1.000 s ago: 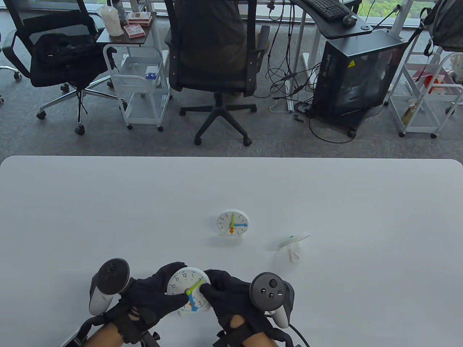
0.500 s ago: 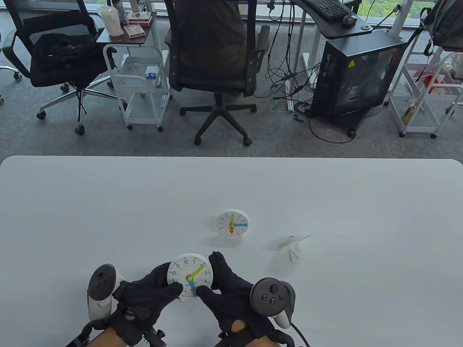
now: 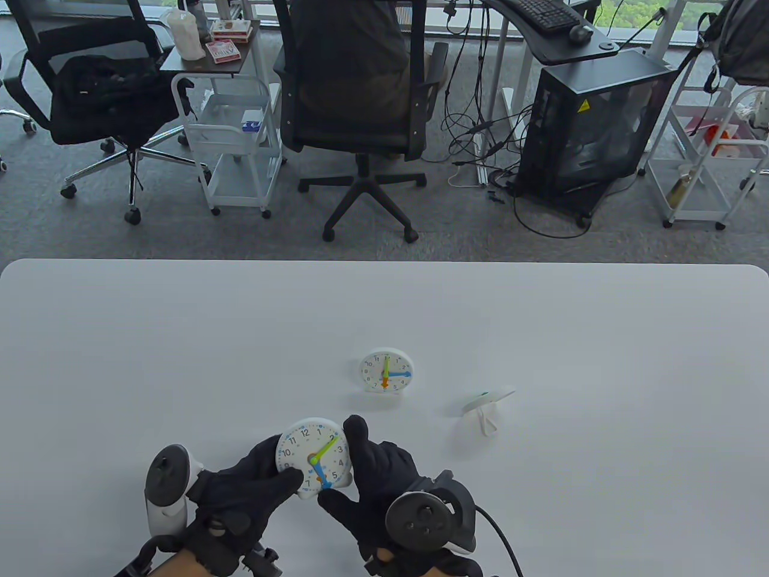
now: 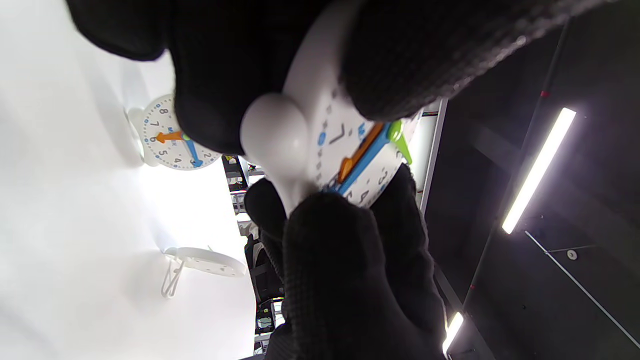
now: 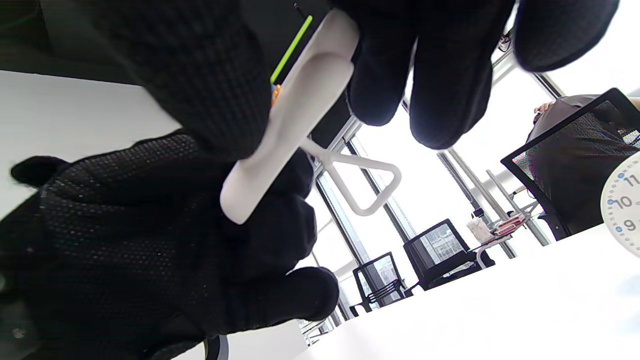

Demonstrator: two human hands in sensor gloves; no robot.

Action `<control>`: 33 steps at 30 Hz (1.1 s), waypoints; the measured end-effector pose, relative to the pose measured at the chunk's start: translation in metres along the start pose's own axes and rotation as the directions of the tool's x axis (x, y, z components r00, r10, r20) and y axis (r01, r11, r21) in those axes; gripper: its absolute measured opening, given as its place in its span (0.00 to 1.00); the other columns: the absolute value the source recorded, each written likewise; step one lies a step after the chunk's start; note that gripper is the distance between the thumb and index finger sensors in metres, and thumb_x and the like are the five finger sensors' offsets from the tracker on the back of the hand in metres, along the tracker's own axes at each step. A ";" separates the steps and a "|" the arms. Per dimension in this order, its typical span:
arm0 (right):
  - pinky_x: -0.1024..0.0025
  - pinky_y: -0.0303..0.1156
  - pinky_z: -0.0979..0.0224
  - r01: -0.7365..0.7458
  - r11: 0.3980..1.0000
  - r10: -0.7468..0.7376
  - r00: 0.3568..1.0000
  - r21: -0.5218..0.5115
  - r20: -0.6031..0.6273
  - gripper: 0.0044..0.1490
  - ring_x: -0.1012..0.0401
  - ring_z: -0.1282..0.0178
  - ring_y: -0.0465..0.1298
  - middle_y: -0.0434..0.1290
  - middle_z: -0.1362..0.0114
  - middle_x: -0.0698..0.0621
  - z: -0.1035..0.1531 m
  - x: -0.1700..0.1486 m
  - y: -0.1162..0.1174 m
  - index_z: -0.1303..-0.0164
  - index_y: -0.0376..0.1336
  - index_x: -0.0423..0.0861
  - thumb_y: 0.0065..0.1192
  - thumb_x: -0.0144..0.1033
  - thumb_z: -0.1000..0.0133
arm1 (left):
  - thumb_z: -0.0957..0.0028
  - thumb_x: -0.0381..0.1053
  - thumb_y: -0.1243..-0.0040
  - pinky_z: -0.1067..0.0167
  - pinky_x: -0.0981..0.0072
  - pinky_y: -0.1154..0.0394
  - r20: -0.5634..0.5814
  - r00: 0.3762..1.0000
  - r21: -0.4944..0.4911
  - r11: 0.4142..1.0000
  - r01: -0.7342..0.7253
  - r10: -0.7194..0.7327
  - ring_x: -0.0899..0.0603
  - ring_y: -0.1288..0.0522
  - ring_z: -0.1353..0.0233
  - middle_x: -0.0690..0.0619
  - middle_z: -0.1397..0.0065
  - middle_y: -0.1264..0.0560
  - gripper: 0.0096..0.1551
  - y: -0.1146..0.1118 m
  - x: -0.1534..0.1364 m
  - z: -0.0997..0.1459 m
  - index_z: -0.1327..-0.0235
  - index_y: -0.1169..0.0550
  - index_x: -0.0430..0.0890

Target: Turn clock hands to synchronize teaching clocks

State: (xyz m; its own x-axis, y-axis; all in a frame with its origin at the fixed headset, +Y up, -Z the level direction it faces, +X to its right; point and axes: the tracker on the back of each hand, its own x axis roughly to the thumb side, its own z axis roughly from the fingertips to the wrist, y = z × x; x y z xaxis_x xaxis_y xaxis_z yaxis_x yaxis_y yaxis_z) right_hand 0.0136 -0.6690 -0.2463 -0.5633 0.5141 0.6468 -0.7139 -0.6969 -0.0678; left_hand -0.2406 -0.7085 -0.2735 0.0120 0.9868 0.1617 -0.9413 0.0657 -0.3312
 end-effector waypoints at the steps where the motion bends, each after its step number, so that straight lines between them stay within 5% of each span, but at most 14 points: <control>1: 0.34 0.66 0.36 -0.001 1.000 0.001 1.000 -0.005 0.001 0.65 0.42 0.39 0.78 0.68 0.30 0.40 0.000 0.000 0.000 0.23 0.42 0.25 0.74 0.51 0.50 | 0.48 0.53 0.29 0.40 0.30 0.29 0.000 1.000 0.001 1.000 0.000 0.000 0.36 0.13 0.47 0.48 0.43 0.13 0.34 0.000 0.000 0.000 0.32 0.29 0.44; 33: 0.34 0.69 0.38 0.028 0.999 -0.029 0.999 -0.020 -0.016 0.50 0.44 0.44 0.82 0.74 0.35 0.40 0.000 -0.003 -0.003 0.26 0.50 0.24 0.67 0.40 0.46 | 0.46 0.52 0.31 0.40 0.29 0.31 -0.016 0.999 -0.027 0.999 0.046 -0.047 0.35 0.15 0.45 0.48 0.41 0.14 0.34 -0.003 0.001 -0.001 0.30 0.31 0.45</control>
State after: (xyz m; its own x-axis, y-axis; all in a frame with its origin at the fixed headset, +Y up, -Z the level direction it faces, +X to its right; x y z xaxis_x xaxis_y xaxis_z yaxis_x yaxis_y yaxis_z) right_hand 0.0174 -0.6680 -0.2478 -0.5493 0.5419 0.6361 -0.7380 -0.6717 -0.0650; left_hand -0.2378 -0.7071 -0.2730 0.0614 0.9849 0.1619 -0.9303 0.1153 -0.3483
